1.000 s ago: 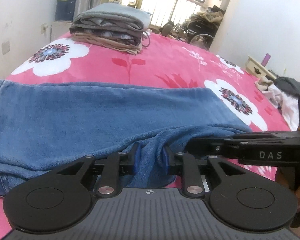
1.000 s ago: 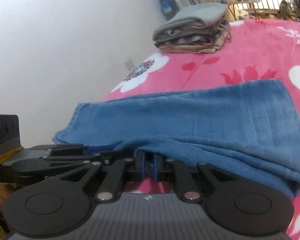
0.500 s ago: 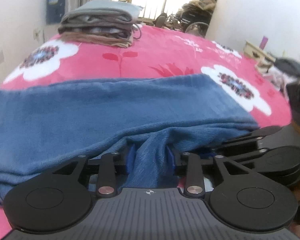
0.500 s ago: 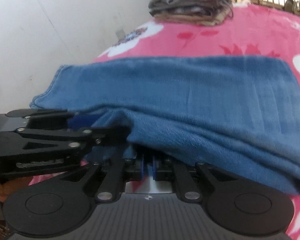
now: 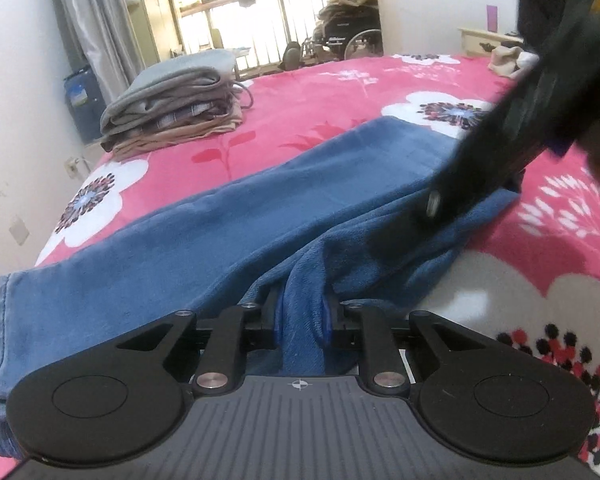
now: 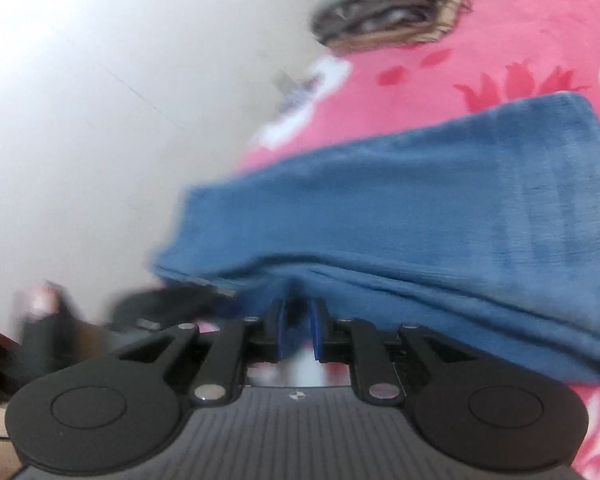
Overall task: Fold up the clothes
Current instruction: 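Hold the jeans edge with both tools beside each other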
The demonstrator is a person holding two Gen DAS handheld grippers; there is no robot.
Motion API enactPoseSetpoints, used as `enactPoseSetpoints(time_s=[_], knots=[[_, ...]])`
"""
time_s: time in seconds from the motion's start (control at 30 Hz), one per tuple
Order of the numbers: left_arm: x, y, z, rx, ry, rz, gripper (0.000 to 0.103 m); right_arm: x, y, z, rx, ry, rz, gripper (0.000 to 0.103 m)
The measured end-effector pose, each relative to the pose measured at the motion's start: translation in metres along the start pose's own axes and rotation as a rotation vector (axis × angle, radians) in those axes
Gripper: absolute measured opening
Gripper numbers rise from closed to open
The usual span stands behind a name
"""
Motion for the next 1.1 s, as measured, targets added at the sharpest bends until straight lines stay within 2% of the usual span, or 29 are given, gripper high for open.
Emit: enactPoseSetpoints(time_s=[0.03,0.1,0.2,0.43,0.47,0.57,0.63,0.7,0.83,0.93,1.0,1.1], knots=[[0.000,0.000,-0.001,0.005,-0.003,0.000,0.018,0.007,-0.005,-0.002,-0.024,0.020,-0.051,0.011],[0.000,-0.002,-0.002,0.019,-0.010,0.001,0.018,0.010,-0.005,0.001,-0.077,-0.011,-0.108,0.003],[-0.001,0.000,-0.003,0.017,-0.018,-0.004,0.018,0.008,0.007,0.007,-0.216,-0.081,-0.188,0.003],[-0.001,-0.003,-0.005,0.054,-0.029,0.007,0.019,0.025,0.022,-0.010,-0.657,-0.107,-0.521,0.000],[0.000,-0.003,-0.006,0.051,-0.028,0.008,0.020,0.027,0.020,-0.012,-0.683,-0.097,-0.555,0.000],[0.001,-0.002,-0.006,0.043,-0.020,0.016,0.021,0.034,0.001,-0.014,-0.623,-0.029,-0.585,0.000],[0.000,-0.002,-0.006,0.044,-0.024,0.023,0.021,0.024,-0.005,-0.006,-0.472,-0.031,-0.510,0.001],[-0.002,-0.004,-0.007,0.068,-0.036,0.035,0.021,0.007,-0.010,0.001,-0.274,-0.030,-0.388,0.006],[-0.006,-0.009,-0.008,0.129,-0.060,0.061,0.019,-0.014,-0.019,0.013,0.132,-0.059,-0.126,0.032],[-0.007,-0.011,-0.009,0.165,-0.068,0.070,0.019,-0.008,-0.030,0.012,0.471,-0.059,0.083,0.043],[-0.008,-0.012,-0.010,0.178,-0.073,0.071,0.019,0.005,-0.037,0.011,0.606,-0.032,0.143,0.044],[-0.009,-0.014,-0.012,0.199,-0.081,0.073,0.019,0.026,-0.041,0.013,0.691,0.005,0.195,0.044]])
Point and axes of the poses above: each gripper's, at about its wrist camera, not at the fingertips, and x roughly the way its jaws point, y to its left, z to its top, the point moved 9 cm from there along x, roughly the way its jaws point, and after that the axes turned 10 degrees about z, right-handed, at the moved point
